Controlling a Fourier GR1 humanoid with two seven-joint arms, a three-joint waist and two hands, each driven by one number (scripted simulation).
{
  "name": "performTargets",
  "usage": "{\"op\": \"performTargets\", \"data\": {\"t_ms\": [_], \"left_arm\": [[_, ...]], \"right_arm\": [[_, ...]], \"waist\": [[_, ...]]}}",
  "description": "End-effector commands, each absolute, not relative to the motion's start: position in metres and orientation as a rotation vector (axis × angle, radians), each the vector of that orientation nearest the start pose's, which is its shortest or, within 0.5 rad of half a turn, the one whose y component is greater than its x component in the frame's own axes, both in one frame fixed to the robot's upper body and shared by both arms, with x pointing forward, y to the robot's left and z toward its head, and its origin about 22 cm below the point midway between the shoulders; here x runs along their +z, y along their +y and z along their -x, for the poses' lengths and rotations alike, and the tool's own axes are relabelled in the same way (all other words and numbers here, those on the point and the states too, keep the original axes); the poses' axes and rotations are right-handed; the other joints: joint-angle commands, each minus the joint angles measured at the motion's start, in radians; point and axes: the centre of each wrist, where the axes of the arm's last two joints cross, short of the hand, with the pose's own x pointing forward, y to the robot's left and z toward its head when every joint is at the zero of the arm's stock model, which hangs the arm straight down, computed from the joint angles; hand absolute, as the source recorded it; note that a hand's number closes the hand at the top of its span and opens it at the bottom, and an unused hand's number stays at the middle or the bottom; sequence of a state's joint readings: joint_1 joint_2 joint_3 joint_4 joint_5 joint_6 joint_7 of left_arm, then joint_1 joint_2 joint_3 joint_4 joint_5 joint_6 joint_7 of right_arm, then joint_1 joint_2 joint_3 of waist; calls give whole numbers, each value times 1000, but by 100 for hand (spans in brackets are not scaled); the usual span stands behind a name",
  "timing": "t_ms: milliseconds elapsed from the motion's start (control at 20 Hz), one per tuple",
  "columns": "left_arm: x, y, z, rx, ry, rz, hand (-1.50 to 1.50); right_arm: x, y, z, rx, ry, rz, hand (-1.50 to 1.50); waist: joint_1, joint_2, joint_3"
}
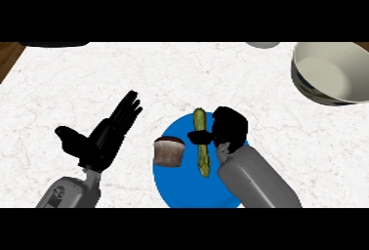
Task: Pick the squash from the plate and place it in the bowl
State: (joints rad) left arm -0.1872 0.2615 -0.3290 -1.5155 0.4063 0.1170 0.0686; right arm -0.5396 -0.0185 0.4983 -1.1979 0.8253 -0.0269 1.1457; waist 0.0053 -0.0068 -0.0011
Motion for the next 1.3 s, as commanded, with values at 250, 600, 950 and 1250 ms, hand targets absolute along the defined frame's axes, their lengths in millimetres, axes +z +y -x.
{"op": "performTargets", "data": {"t_ms": [250,600,950,1250], "left_arm": [[24,189,-267,-137,-1497,267,0],[30,183,-270,-139,-1490,268,0],[26,201,-272,-161,-1489,308,0],[19,193,-266,-137,-1491,294,0]], "right_arm": [[31,-57,-319,774,-736,988,150],[19,-53,-322,803,-722,1046,150],[56,-118,-414,688,-570,1107,150],[96,-104,-426,614,-624,1278,150]], "waist": [[0,7,1],[0,7,1],[32,20,1],[4,7,1]]}}
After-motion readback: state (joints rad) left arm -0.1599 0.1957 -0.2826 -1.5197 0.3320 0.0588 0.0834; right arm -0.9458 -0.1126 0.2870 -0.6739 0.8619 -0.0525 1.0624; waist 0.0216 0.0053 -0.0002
